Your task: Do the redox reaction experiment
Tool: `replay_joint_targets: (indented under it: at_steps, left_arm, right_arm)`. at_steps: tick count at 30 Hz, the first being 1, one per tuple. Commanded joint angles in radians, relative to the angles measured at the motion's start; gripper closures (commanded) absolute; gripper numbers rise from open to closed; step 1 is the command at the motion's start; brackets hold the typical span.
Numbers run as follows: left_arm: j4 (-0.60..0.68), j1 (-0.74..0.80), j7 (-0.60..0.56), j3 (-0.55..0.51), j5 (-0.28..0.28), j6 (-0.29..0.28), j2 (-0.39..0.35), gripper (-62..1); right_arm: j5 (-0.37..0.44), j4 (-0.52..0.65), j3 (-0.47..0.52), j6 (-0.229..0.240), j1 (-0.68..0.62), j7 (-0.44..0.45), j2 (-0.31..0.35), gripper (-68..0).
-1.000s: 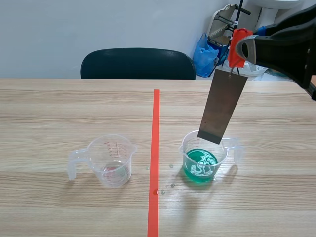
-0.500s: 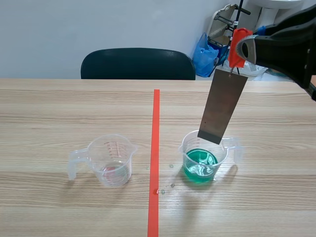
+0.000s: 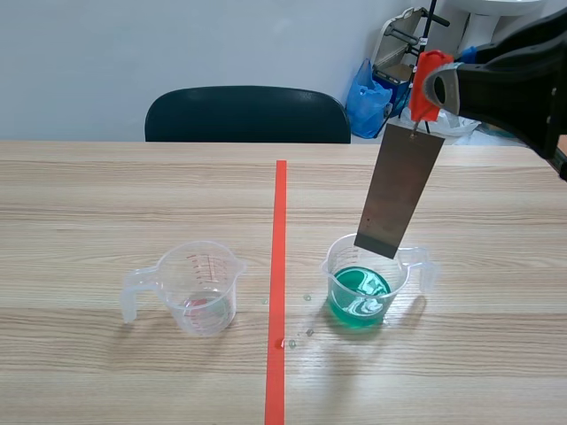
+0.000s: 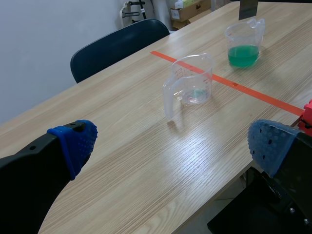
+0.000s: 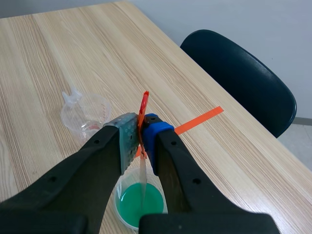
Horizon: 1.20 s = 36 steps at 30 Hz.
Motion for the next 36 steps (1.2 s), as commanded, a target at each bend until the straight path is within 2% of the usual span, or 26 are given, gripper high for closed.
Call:
replay_joint_targets:
  at_steps: [1,36]
  left_arm:
    - [0.005,0.001,-0.022,-0.004,-0.007,-0.003,0.008,-62.3]
    - [0.005,0.001,-0.044,-0.004,-0.007,-0.003,0.008,-62.3]
  right_arm:
    - [0.011,0.015,0.008,0.008,0.017,0.018,0.008,-0.8]
    - [0.011,0.015,0.008,0.008,0.017,0.018,0.008,-0.8]
